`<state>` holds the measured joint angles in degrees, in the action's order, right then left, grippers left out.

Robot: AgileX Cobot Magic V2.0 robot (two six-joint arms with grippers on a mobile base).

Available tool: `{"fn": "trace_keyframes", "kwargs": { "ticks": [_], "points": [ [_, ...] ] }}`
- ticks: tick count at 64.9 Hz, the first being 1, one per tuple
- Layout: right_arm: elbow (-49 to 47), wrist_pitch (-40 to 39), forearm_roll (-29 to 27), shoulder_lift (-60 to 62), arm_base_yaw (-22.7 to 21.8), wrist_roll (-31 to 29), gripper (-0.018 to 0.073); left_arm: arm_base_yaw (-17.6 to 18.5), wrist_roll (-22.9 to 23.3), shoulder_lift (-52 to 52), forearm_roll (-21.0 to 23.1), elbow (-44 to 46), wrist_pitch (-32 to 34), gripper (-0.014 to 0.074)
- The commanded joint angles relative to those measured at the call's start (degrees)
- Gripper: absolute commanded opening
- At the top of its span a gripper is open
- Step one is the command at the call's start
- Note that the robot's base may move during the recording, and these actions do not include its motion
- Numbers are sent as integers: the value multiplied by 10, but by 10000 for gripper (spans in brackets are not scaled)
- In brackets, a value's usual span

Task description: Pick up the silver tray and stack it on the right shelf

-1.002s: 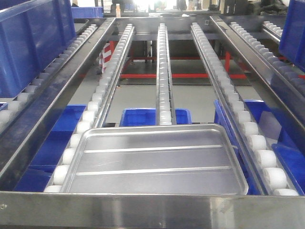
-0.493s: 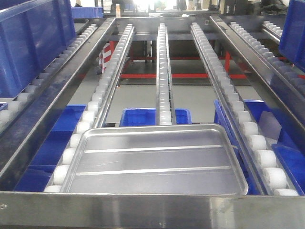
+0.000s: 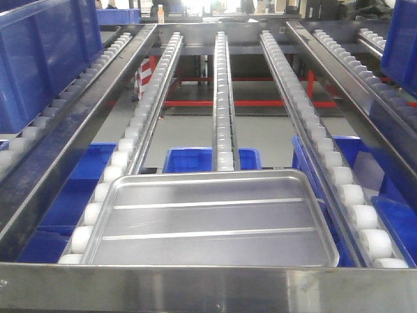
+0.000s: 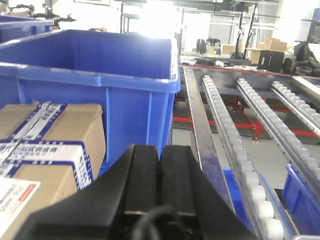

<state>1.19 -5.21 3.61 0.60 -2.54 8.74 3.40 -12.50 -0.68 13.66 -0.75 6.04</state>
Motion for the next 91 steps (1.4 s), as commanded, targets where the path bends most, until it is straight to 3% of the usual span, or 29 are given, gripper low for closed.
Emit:
{"fn": "trace_keyframes", "kwargs": {
  "ticks": [1, 11, 19, 25, 34, 41, 48, 54, 58, 68, 74, 82, 91],
  "points": [
    [-52, -69, 0, 7, -4, -5, 49, -1, 0, 0, -6, 65, 26, -79],
    [-168, -4, 0, -44, -3, -4, 49, -1, 0, 49, -15, 212, -77, -79],
    [-261, 52, 0, -119, -2, -4, 49, -1, 0, 131, -10, 333, -235, -78],
    [-306, 81, 0, -166, 0, -4, 49, 17, 0, 183, -8, 392, -294, -78],
    [-325, 107, 0, -216, 10, -4, 94, 54, 0, 262, -2, 417, -313, -78],
    [-325, 124, 0, -243, 34, -4, 207, 80, 0, 320, 32, 417, -323, -67],
    [-325, 139, 0, -268, 57, -4, 320, 108, 0, 363, 59, 417, -335, 100],
    [-325, 150, 0, -289, 67, -4, 386, 123, 0, 390, 74, 417, -336, 319],
    [-325, 155, 0, -304, 68, -4, 401, 123, 0, 406, 88, 417, -336, 382],
    [-335, 180, -45, -336, 69, -3, 410, 125, -1, 433, 97, 417, -326, 388],
    [-379, 254, -60, -363, 87, -6, 410, 171, -1, 450, 94, 427, -332, 389],
    [-446, 361, -60, -416, 139, -6, 410, 229, -1, 502, 64, 466, -409, 388],
    [-495, 445, -60, -488, 203, -6, 410, 255, 22, 586, 64, 522, -472, 388]
  ]
}}
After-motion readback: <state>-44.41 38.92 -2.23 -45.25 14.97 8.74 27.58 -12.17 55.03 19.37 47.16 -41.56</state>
